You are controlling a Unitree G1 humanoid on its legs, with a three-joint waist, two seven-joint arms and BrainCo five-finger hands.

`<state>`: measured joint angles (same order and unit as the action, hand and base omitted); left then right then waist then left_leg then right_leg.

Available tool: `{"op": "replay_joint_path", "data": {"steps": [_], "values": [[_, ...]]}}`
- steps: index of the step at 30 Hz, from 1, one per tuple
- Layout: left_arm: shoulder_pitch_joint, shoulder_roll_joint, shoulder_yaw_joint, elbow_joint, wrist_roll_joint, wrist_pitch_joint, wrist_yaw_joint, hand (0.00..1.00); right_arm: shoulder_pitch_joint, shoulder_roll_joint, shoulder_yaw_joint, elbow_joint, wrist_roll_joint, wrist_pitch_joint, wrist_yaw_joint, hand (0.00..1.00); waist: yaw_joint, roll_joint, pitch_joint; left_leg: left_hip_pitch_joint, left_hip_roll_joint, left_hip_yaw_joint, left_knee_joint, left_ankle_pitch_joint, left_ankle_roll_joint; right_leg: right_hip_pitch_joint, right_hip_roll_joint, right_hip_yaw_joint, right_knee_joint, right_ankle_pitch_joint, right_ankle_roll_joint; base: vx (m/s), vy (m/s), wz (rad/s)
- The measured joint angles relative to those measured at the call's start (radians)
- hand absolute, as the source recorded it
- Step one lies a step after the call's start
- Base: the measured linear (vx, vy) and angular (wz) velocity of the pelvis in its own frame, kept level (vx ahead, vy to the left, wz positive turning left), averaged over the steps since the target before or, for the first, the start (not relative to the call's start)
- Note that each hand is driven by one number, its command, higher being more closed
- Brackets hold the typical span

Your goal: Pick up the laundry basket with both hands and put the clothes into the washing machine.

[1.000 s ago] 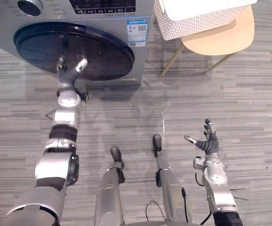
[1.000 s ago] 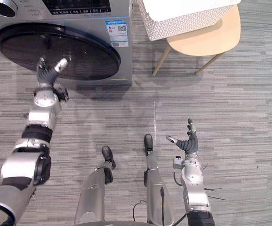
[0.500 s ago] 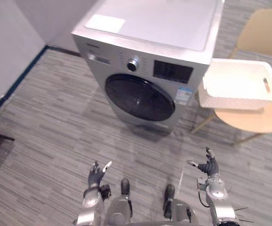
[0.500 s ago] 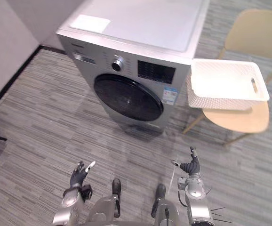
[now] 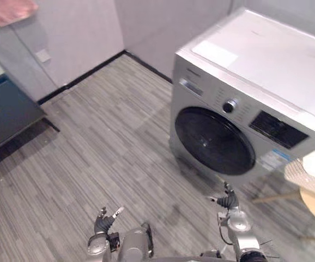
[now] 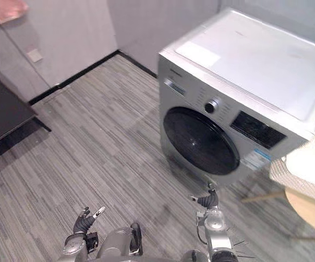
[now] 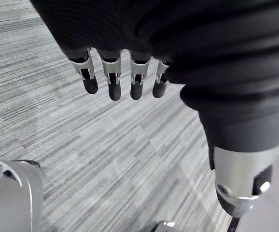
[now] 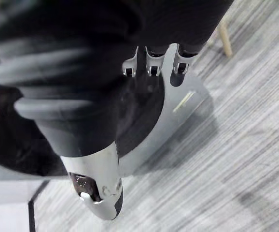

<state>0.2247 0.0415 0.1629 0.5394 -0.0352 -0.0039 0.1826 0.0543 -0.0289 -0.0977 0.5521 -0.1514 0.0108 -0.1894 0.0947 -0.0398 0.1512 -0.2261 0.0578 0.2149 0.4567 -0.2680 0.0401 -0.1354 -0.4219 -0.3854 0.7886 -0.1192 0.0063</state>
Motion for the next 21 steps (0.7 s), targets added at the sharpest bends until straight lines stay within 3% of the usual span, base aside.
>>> {"op": "replay_joint_path", "data": {"steps": [1, 2, 4, 6, 8, 10, 11, 12, 13, 14, 15, 16, 17, 18, 20, 21], "values": [[0.012, 0.000, 0.000, -0.030, 0.000, -0.001, 0.003, 0.00, 0.003, 0.005, 0.001, 0.000, 0.000, 0.000, -0.001, 0.00, -0.002, -0.005, 0.005, 0.015, -0.010, -0.027, 0.000, -0.007, 0.006, -0.045, -0.001, 0.063, 0.083, 0.063, -0.028, 0.32, 0.186, 1.21], [0.018, 0.004, -0.004, -0.070, 0.000, -0.002, 0.015, 0.00, 0.015, 0.013, 0.012, -0.004, 0.000, 0.000, -0.001, 0.00, -0.010, -0.004, 0.007, 0.024, -0.027, -0.082, 0.000, -0.022, 0.016, -0.111, 0.031, 0.153, 0.196, 0.040, 0.022, 0.29, 0.101, 1.10], [0.012, 0.002, 0.007, -0.091, 0.000, -0.001, 0.028, 0.00, 0.023, 0.014, 0.042, -0.033, 0.000, -0.001, 0.002, 0.00, -0.011, -0.007, 0.006, 0.041, -0.041, -0.165, -0.006, -0.037, 0.023, -0.191, 0.118, 0.189, 0.219, -0.091, 0.028, 0.31, 0.039, 1.34], [0.003, -0.013, 0.006, -0.116, 0.000, 0.000, 0.039, 0.00, 0.032, 0.027, 0.041, -0.098, 0.001, -0.002, 0.010, 0.00, -0.015, -0.007, 0.012, 0.100, -0.080, -0.268, -0.042, -0.051, 0.030, -0.294, 0.217, 0.227, 0.113, -0.154, 0.042, 0.41, -0.026, 1.55], [-0.016, -0.028, 0.005, -0.126, 0.000, 0.000, 0.039, 0.00, 0.048, 0.022, 0.038, -0.137, 0.001, -0.002, 0.015, 0.00, -0.028, 0.004, 0.017, 0.130, -0.099, -0.359, -0.040, -0.073, 0.030, -0.331, 0.276, 0.265, -0.027, -0.145, 0.067, 0.41, -0.122, 1.81], [-0.038, -0.034, 0.004, -0.129, 0.000, -0.001, 0.038, 0.00, 0.068, 0.011, 0.036, -0.156, 0.001, 0.000, 0.014, 0.00, -0.030, -0.002, 0.013, 0.155, -0.129, -0.476, -0.032, -0.097, 0.003, -0.355, 0.312, 0.351, -0.206, -0.102, 0.101, 0.50, -0.270, 2.14], [-0.048, -0.036, 0.004, -0.133, 0.002, 0.000, 0.036, 0.00, 0.074, -0.003, 0.038, -0.170, 0.001, 0.008, 0.014, 0.00, -0.052, -0.004, 0.012, 0.172, -0.151, -0.567, -0.010, -0.131, -0.015, -0.355, 0.301, 0.386, -0.251, -0.005, 0.088, 0.53, -0.363, 2.29], [-0.047, -0.054, 0.001, -0.131, 0.008, -0.001, 0.034, 0.00, 0.073, -0.018, 0.042, -0.178, 0.001, 0.011, 0.016, 0.00, -0.057, 0.016, 0.000, 0.186, -0.138, -0.622, 0.008, -0.149, -0.036, -0.342, 0.298, 0.345, -0.190, -0.014, 0.036, 0.56, -0.354, 1.98], [-0.040, -0.069, 0.003, -0.136, 0.008, -0.002, 0.033, 0.00, 0.068, -0.031, 0.041, -0.180, 0.001, 0.011, 0.016, 0.00, -0.045, 0.036, -0.004, 0.180, -0.122, -0.615, 0.039, -0.144, -0.053, -0.337, 0.299, 0.318, -0.184, -0.030, 0.017, 0.53, -0.315, 1.32], [-0.026, -0.094, 0.015, -0.142, 0.009, -0.002, 0.030, 0.00, 0.038, -0.049, 0.046, -0.189, 0.001, 0.010, 0.017, 0.00, -0.050, 0.079, -0.002, 0.099, -0.091, -0.547, 0.179, -0.108, -0.136, -0.309, 0.307, 0.265, -0.195, -0.049, -0.009, 0.49, -0.261, 0.76], [-0.016, -0.103, 0.036, -0.141, 0.010, 0.001, 0.015, 0.00, 0.019, -0.059, 0.061, -0.192, 0.001, 0.012, 0.017, 0.00, -0.047, 0.102, 0.002, 0.027, -0.049, -0.451, 0.327, -0.023, -0.219, -0.256, 0.334, 0.235, -0.229, -0.062, -0.029, 0.47, -0.268, 0.64], [-0.006, -0.102, 0.048, -0.141, 0.010, 0.001, 0.012, 0.00, 0.015, -0.061, 0.069, -0.192, 0.001, 0.012, 0.018, 0.00, -0.042, 0.104, 0.004, 0.002, -0.017, -0.399, 0.395, 0.035, -0.221, -0.219, 0.347, 0.228, -0.253, -0.067, -0.038, 0.44, -0.254, 0.12], [0.009, -0.101, 0.063, -0.143, 0.010, 0.001, 0.013, 0.00, 0.023, -0.054, 0.084, -0.205, 0.001, 0.010, 0.017, 0.00, -0.020, 0.100, 0.010, -0.026, 0.057, -0.291, 0.509, 0.076, -0.198, -0.141, 0.371, 0.219, -0.296, -0.076, -0.054, 0.38, -0.226, 0.01], [0.022, -0.100, 0.063, -0.148, 0.010, 0.001, 0.011, 0.00, 0.025, -0.044, 0.086, -0.221, 0.001, 0.010, 0.017, 0.00, -0.022, 0.096, 0.012, -0.051, 0.112, -0.207, 0.579, 0.061, -0.171, -0.074, 0.376, 0.197, -0.331, -0.083, -0.065, 0.36, -0.209, 0.09], [0.024, -0.100, 0.052, -0.149, 0.011, 0.001, 0.001, 0.00, 0.022, -0.037, 0.070, -0.225, 0.001, 0.008, 0.012, 0.00, -0.023, 0.078, 0.014, -0.104, 0.154, -0.118, 0.576, 0.027, -0.129, -0.021, 0.376, 0.189, -0.393, -0.084, -0.067, 0.32, -0.145, 0.23], [0.017, -0.100, 0.047, -0.151, 0.012, 0.001, -0.007, 0.00, 0.019, -0.037, 0.056, -0.225, 0.001, 0.009, 0.011, 0.00, -0.023, 0.083, 0.012, -0.131, 0.160, -0.087, 0.503, 0.014, -0.108, -0.005, 0.375, 0.181, -0.421, -0.084, -0.067, 0.26, -0.058, 0.18]]}}
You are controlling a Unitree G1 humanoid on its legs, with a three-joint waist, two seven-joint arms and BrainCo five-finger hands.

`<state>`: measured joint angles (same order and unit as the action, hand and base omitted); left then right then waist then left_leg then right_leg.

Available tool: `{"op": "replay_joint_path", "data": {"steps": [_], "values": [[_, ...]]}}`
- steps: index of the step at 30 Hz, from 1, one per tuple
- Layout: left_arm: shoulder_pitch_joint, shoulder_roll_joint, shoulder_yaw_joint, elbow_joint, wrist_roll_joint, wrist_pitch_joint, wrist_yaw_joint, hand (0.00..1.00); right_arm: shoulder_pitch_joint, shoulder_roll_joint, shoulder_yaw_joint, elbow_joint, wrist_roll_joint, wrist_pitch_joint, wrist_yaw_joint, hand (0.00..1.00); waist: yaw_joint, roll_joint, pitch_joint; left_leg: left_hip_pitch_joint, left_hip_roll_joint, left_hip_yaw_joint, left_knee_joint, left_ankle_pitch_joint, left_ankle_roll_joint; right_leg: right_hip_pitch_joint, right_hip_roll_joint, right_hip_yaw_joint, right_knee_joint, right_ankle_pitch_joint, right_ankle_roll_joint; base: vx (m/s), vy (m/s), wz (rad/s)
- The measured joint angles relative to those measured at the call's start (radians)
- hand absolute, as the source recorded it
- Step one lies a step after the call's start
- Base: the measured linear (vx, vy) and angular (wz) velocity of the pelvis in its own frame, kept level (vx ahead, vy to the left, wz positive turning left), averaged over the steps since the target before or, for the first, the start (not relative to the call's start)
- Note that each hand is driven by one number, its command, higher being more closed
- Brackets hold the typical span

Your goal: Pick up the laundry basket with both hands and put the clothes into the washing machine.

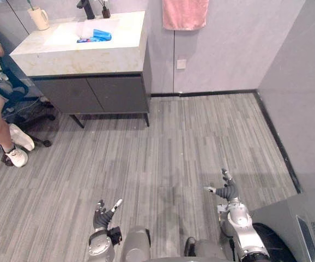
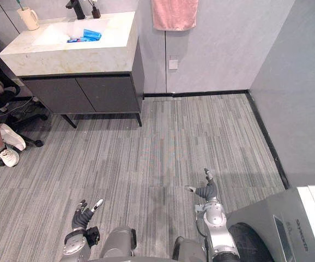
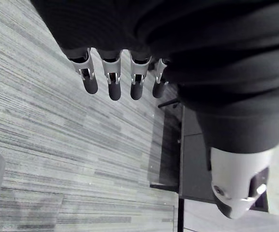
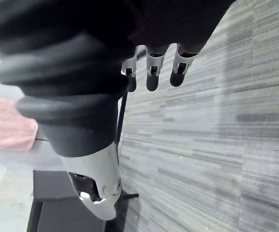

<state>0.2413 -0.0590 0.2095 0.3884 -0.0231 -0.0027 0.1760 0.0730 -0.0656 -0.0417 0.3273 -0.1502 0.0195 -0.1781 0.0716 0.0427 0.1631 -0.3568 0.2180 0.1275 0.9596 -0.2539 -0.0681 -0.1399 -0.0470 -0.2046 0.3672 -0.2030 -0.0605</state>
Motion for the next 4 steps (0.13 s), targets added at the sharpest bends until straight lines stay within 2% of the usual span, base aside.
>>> {"op": "replay_joint_path", "data": {"steps": [1, 2, 3, 4], "values": [[-0.004, 0.000, -0.002, -0.001, 0.006, 0.000, -0.001, 0.00, -0.001, 0.000, -0.004, 0.000, 0.000, 0.000, -0.002, 0.00, -0.001, 0.001, 0.000, -0.007, 0.005, 0.015, -0.051, -0.002, 0.003, 0.009, 0.000, -0.010, -0.011, 0.000, 0.000, 0.16, 0.023, 0.31], [-0.016, 0.000, -0.003, -0.002, 0.021, 0.000, -0.001, 0.00, 0.014, 0.006, -0.022, 0.002, 0.000, 0.006, -0.005, 0.00, -0.001, 0.003, 0.000, -0.009, 0.004, 0.039, -0.182, -0.002, 0.003, 0.030, -0.001, -0.026, -0.033, 0.000, 0.000, 0.20, 0.082, 0.39], [-0.026, 0.000, -0.005, -0.003, 0.033, 0.000, -0.001, 0.00, 0.023, 0.008, -0.023, 0.002, 0.000, 0.009, -0.017, 0.00, 0.000, -0.002, 0.002, 0.011, -0.019, 0.047, -0.347, 0.010, -0.003, 0.048, -0.008, -0.040, -0.046, 0.001, 0.002, 0.19, 0.089, 0.35], [-0.027, 0.000, -0.009, -0.005, 0.036, 0.000, -0.001, 0.00, 0.026, 0.009, -0.028, 0.002, 0.001, 0.008, -0.019, 0.00, 0.000, 0.005, -0.003, 0.034, -0.028, 0.049, -0.444, 0.043, -0.009, 0.051, -0.008, -0.043, -0.047, 0.000, 0.009, 0.15, 0.073, 0.16]]}}
